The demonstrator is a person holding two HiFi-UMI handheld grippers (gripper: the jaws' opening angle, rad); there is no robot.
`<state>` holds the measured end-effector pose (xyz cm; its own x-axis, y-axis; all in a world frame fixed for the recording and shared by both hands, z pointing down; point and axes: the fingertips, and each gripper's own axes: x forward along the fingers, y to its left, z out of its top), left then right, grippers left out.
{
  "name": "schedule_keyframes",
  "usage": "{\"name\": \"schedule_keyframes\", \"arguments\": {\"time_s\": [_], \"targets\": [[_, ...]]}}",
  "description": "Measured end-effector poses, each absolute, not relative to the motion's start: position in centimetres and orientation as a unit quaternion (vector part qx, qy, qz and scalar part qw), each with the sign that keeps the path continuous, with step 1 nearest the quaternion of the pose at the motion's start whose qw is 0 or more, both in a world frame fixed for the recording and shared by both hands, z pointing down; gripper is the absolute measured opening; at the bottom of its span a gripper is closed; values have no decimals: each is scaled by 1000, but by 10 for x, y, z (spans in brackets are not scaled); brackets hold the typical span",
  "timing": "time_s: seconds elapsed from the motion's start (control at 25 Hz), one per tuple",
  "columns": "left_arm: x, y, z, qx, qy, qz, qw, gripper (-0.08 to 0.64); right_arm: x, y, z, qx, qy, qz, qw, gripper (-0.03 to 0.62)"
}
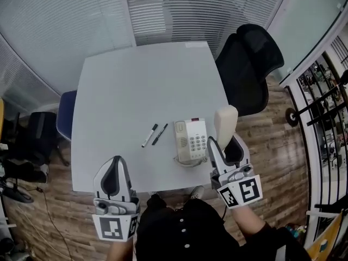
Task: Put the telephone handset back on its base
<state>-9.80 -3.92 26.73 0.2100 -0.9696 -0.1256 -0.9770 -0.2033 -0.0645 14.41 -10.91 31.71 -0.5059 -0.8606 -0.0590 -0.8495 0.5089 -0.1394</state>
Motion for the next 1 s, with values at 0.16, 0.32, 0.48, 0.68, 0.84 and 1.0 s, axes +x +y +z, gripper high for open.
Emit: {"name": "schedule_keyframes", "arguments": {"time_s": [0.16,0.32,0.48,0.68,0.84,1.0], "targets": [[-104,-39,273,-778,625,22,56,12,134,-112,330,-493,867,-63,47,232],[-105,-39,285,-786,617,10,41,12,125,-114,357,-493,865,-88,25,232],[-105,-40,303,-792,610,-1,22,12,117,-116,390,-494,863,-109,1,232],[-105,-39,319,-795,606,-14,4,12,110,-121,430,-495,858,-135,-32,232],[-101,-40,335,-799,601,-25,-12,12,107,-125,461,-500,851,-151,-59,232],[-98,-41,350,-801,597,-35,-30,12,104,-131,492,-507,840,-171,-83,232]]}}
